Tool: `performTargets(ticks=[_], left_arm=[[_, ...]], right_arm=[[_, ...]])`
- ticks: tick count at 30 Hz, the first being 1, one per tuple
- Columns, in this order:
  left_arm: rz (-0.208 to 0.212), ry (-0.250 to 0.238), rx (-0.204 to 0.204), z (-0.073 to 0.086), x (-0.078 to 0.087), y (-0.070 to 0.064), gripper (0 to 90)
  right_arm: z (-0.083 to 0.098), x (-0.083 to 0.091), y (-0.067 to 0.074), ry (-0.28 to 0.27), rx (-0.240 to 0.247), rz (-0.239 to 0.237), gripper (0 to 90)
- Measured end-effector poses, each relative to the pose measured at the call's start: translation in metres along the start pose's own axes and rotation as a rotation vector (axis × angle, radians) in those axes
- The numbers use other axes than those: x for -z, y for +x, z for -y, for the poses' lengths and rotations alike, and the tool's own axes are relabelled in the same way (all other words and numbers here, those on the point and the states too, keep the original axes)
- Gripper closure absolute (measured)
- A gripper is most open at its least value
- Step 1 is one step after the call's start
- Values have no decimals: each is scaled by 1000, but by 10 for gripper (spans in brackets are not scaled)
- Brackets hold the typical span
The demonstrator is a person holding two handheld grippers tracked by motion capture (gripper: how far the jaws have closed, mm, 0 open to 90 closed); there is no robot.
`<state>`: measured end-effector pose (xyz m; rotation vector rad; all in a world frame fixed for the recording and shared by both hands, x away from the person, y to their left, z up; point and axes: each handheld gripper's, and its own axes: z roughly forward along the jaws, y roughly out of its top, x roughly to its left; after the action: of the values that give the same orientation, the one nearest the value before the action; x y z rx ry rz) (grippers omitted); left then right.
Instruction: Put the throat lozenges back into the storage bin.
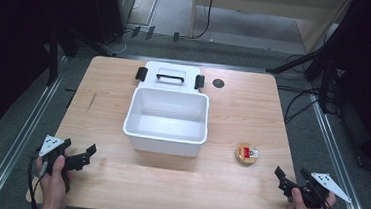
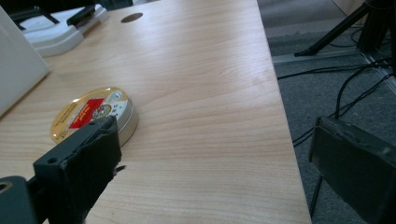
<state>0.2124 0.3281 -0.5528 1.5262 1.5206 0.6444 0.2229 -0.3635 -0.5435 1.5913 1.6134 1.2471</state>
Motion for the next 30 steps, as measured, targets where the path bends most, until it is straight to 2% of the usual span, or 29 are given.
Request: performTargets(ticks=[2, 4, 8, 9, 12, 17, 20, 21, 23, 24, 27, 30], left_arm=[[0, 0, 2, 0, 0, 0, 2], [0, -1, 2, 0, 0, 0, 2], [-2, -2, 0, 0, 0, 0, 2], [-3, -3, 0, 0, 0, 0, 2], [-3, -1, -5, 0, 0, 0, 2], [-7, -5, -12, 0, 0, -2, 2], [-7, -8, -15, 1, 1, -1, 2], [-6, -11, -13, 1, 1, -2, 2], [-5, -13, -12, 1, 1, -2, 2], [-5, -13, -12, 1, 1, -2, 2], [-1, -14, -12, 1, 1, -1, 2], [0, -14, -12, 1, 1, -1, 2]], right_arm=[[0, -1, 2, 6, 6, 4, 30], [0, -3, 5, 17, 42, 15, 47], [-2, -4, 9, 46, 76, 36, 63], [-5, -4, 10, 77, 108, 88, 85], [-9, -1, 13, 93, 111, 85, 99], [-26, 2, 26, 169, 177, 92, 123], [-33, -2, 36, 243, 203, 129, 127], [-34, -3, 39, 266, 216, 128, 126], [-37, -8, 46, 332, 247, 114, 127], [-38, -12, 51, 366, 283, 105, 127], [-41, -21, 61, 460, 344, 82, 126], [-44, -31, 72, 579, 402, 64, 117]])
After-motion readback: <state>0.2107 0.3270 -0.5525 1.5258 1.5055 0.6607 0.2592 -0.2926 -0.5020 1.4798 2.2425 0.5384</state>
